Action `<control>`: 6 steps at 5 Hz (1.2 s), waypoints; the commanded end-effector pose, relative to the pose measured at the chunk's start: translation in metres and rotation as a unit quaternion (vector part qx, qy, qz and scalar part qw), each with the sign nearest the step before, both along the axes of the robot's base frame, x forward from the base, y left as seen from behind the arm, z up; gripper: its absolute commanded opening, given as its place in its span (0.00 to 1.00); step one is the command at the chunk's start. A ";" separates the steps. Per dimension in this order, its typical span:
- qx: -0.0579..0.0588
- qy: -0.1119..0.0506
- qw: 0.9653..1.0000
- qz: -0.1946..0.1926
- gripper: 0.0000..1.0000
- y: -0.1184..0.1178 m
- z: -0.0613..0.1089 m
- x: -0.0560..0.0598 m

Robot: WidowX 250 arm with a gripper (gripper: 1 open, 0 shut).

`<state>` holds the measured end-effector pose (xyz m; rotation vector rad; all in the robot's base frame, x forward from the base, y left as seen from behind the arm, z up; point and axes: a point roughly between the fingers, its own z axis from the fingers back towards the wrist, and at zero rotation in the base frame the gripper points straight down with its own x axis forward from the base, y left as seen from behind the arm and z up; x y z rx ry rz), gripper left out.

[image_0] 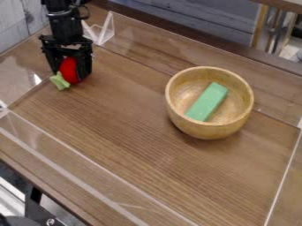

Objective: Move the red fruit to the right

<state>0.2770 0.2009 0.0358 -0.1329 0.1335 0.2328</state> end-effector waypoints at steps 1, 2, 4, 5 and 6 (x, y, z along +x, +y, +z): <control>0.027 -0.048 0.999 0.003 1.00 0.004 0.039 0.012; 0.021 -0.053 0.998 -0.022 1.00 0.001 0.050 0.016; 0.018 -0.075 0.996 -0.051 0.00 -0.010 0.083 0.028; 0.016 -0.092 0.995 -0.034 0.00 -0.033 0.102 0.027; 0.014 -0.108 0.994 -0.004 0.00 -0.044 0.124 0.026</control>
